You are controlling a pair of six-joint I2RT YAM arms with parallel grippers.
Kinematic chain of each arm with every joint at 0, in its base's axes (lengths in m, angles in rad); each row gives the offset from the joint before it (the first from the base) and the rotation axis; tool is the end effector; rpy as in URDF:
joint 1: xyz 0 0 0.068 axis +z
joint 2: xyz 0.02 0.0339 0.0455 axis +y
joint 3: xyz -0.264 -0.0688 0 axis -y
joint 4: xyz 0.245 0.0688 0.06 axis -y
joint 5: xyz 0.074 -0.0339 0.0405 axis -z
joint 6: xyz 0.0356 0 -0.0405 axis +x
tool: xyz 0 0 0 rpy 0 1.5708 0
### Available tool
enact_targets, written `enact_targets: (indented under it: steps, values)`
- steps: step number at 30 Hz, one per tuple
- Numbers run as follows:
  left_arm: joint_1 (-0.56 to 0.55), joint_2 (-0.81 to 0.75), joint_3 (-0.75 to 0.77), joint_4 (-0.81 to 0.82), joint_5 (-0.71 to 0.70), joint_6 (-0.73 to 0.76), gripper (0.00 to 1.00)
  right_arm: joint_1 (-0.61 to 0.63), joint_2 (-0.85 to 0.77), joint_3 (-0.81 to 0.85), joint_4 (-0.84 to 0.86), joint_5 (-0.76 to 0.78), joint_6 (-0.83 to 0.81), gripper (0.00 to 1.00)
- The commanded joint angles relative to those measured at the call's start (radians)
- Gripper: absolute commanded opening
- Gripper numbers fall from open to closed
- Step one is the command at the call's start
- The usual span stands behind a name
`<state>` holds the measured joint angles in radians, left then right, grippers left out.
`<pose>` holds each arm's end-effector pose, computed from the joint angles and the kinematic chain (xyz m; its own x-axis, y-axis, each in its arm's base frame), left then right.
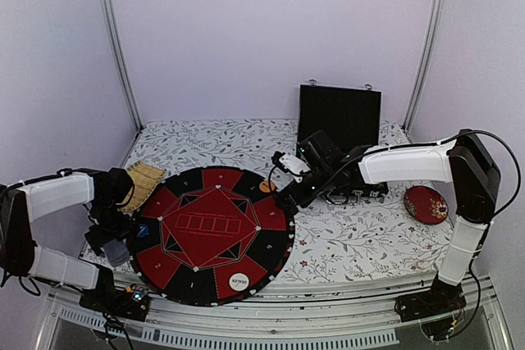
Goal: Distribute texas hold em gaming equipment
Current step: Pick up the poker card from the corner of the board.
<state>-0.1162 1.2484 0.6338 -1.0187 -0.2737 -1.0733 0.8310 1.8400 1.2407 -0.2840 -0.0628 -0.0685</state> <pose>0.1644 -0.0095 0.1636 -0.5859 -0.7834 -0.2073 -0.8099 0.5571 0.1836 0.2652 0.2939 0.1947 -0.4675 -0.6135 -0.6364 -0.7979 0.6028 0.0050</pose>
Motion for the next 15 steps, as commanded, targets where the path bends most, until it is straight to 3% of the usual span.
enact_targets:
  steps: [1, 9, 15]
  values:
    - [0.014, 0.022, -0.048, 0.067, 0.043, -0.060, 0.98, 0.002, -0.039, -0.023, 0.027, -0.022, -0.009, 0.99]
    - [0.044, 0.014, -0.155, 0.158, 0.105, -0.069, 0.96, 0.002, -0.058, -0.023, 0.030, -0.026, -0.014, 0.99]
    - [0.045, 0.001, -0.131, 0.131, 0.137, -0.062, 0.77, 0.002, -0.066, -0.023, 0.031, -0.026, -0.017, 0.99]
